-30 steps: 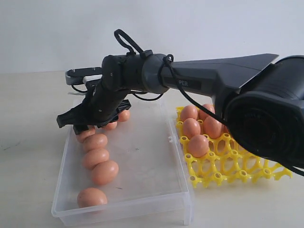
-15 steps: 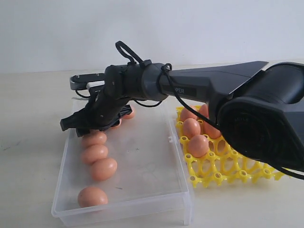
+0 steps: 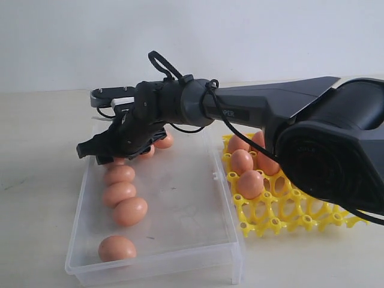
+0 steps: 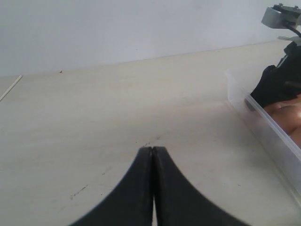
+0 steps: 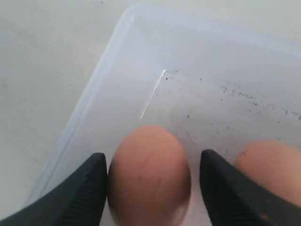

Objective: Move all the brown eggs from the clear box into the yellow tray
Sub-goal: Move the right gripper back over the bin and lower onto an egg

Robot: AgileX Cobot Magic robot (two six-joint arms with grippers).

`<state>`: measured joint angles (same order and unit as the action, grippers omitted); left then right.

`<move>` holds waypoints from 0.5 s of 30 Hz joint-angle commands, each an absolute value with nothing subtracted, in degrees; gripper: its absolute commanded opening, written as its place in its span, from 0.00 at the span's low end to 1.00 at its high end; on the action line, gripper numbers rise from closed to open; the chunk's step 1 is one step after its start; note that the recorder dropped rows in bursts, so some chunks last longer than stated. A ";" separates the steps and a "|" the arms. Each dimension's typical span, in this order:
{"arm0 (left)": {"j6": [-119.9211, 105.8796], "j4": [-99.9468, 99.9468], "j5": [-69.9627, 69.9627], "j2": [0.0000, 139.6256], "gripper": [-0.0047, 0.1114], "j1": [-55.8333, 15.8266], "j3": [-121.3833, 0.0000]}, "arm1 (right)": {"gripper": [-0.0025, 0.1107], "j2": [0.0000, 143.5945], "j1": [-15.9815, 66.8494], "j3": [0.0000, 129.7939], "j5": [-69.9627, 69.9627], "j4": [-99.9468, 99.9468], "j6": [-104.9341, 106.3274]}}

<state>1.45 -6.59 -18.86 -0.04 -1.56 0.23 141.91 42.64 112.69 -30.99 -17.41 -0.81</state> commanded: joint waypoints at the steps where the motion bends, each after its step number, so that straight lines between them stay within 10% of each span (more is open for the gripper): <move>1: 1.80 -6.68 -18.09 0.00 0.04 -1.64 0.00 | 0.52 141.80 42.51 113.09 -27.43 -17.32 -0.59; 15: 1.80 -6.68 -18.09 0.00 0.04 -1.64 0.00 | 0.52 143.14 41.89 113.09 -26.39 -16.98 -0.59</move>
<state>1.45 -6.59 -18.86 -0.04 -1.56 0.23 142.36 42.34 112.69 -26.86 -17.28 -0.81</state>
